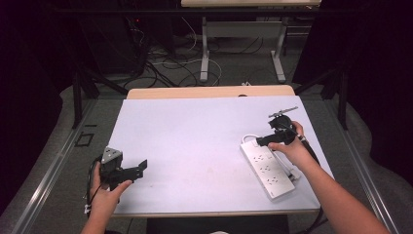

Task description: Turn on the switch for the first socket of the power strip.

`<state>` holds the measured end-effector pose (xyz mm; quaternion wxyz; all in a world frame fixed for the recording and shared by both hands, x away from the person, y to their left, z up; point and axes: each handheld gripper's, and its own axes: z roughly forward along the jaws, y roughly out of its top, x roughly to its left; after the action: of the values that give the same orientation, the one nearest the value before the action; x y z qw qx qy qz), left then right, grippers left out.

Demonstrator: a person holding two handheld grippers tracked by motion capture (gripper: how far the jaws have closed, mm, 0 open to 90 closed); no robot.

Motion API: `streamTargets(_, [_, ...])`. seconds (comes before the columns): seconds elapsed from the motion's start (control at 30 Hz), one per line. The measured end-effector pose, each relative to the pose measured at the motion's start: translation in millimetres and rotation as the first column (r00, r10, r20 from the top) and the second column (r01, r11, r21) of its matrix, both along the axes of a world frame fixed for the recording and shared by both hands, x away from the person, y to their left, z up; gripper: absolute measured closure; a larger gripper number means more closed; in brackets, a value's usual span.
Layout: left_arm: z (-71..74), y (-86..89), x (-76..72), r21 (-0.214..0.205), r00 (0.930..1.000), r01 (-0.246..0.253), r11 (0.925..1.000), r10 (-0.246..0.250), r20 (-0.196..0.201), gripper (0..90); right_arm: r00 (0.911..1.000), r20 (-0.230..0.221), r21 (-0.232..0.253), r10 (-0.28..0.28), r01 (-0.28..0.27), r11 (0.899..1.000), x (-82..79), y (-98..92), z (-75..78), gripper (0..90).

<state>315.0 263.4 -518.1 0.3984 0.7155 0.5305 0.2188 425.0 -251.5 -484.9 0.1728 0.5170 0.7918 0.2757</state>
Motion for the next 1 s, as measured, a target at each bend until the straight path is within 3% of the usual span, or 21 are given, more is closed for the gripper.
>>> streamTargets(0.67, [0.2, 0.7, -1.4, 0.002, 1.0000, -0.001, 1.0000, 0.001, 0.008, 2.0, 0.9979, 0.065, 0.035, 0.004, -0.006, 0.999, -8.4, -6.0, 10.1, 0.0])
streamTargets(1.0, [1.0, 1.4, -1.9, -0.001, 1.0000, -0.005, 1.0000, 0.005, 0.008, 1.9, 0.9926, 0.121, 0.063, 0.006, -0.014, 0.998, -24.7, -15.3, 17.1, 0.0])
